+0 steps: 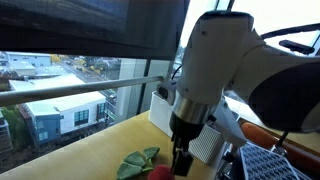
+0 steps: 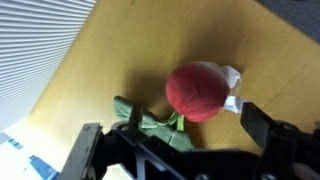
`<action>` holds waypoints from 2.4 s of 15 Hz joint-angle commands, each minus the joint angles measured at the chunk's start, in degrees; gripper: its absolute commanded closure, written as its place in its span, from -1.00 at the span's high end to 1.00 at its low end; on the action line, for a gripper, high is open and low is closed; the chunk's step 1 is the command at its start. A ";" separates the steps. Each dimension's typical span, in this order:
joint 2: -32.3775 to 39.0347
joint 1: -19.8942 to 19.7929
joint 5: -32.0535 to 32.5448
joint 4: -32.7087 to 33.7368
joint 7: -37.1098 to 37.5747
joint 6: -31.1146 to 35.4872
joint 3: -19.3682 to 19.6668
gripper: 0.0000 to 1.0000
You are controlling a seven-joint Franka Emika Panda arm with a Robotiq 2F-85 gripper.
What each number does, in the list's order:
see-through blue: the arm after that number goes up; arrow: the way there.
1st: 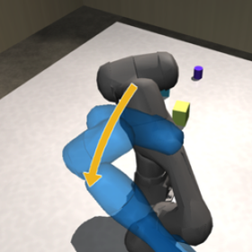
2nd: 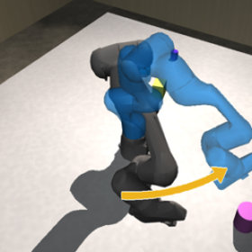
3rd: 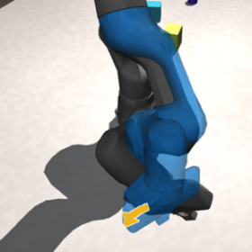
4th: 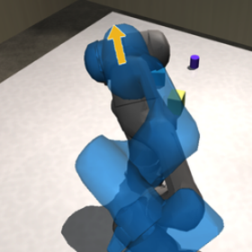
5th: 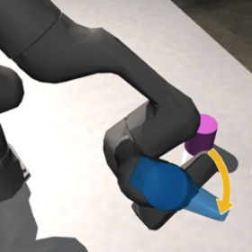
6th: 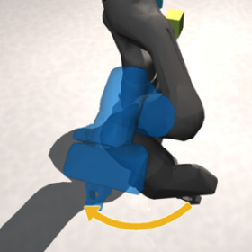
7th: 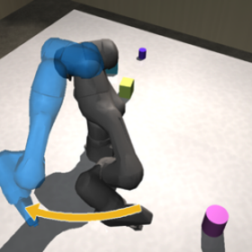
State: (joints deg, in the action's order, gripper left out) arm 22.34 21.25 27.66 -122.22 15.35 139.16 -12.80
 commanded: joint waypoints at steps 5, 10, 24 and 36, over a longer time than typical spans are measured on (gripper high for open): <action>16.62 2.46 -3.69 9.44 -4.08 5.95 2.74 0.99; 16.54 2.15 -5.83 10.44 -5.90 5.54 3.67 0.10; -14.94 -5.52 1.82 -4.84 2.70 5.05 14.59 -0.91; -20.09 -17.90 1.15 -8.25 3.00 3.67 14.89 0.28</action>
State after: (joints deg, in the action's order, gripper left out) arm 3.40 3.77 29.05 -130.58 17.26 144.06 3.27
